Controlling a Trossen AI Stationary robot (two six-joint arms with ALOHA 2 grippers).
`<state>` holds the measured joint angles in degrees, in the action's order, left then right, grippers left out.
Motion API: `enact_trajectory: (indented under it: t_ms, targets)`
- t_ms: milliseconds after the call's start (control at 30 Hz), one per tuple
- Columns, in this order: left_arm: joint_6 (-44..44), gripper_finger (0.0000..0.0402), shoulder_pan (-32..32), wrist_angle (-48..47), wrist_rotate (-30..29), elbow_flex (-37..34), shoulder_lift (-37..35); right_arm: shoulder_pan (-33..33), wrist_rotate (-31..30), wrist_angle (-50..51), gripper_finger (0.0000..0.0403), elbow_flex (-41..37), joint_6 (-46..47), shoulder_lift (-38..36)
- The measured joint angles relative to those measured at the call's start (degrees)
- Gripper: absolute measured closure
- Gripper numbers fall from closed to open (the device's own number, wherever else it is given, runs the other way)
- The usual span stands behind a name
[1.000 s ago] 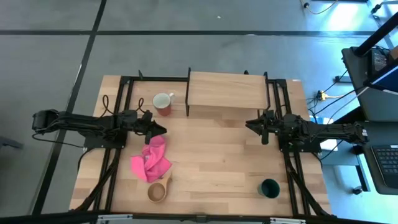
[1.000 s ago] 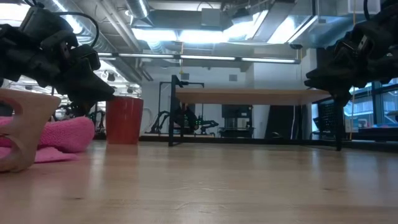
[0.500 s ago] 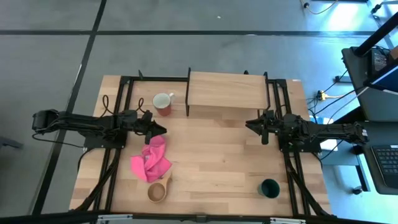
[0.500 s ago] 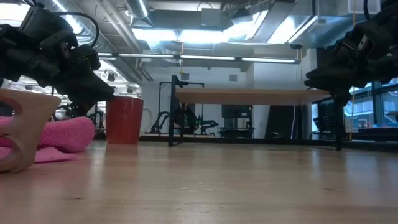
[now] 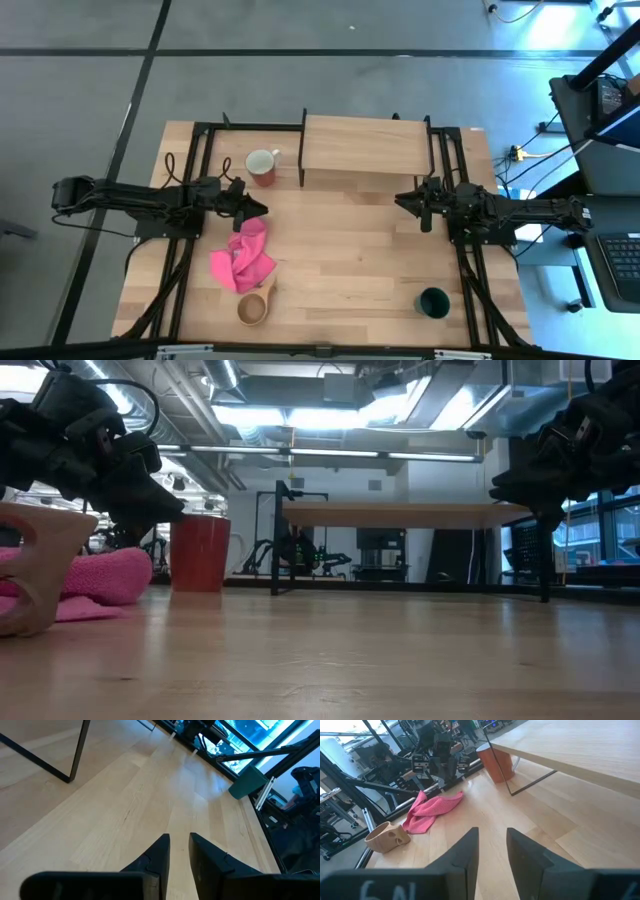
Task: Stack small to large cups/mugs on shelf
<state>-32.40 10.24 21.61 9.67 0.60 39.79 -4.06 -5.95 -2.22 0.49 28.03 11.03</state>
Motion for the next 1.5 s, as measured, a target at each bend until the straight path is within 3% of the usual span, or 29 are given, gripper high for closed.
enact_trajectory:
  t_ms: [833, 1033, 1200, 1300, 1500]
  targets:
    - [-0.4, 0.0335, 0.0, 0.3, -0.9, 0.0, 0.0, 0.0, 0.0, 0.0, 0.0302, 0.0, 0.0, 0.0]
    - [-13.3, 0.0335, -0.2, 3.9, -1.5, 0.0, -0.1, 0.0, 0.0, 0.0, 0.0302, 0.0, 0.0, 0.0]
    - [-13.7, 0.0335, -0.2, 7.5, -2.0, 0.0, -0.1, 0.0, 0.0, 0.0, 0.0302, 0.0, 0.0, 0.0]
    - [-14.3, 0.0335, -0.2, 11.2, -5.9, 0.0, -0.1, 0.0, 0.0, 0.0, 0.0302, 0.0, 0.0, 0.0]
    - [-15.6, 0.0335, -0.4, 23.2, -8.7, 0.0, -0.1, 0.0, 0.0, 0.0, 0.0302, 0.0, 0.0, 0.0]
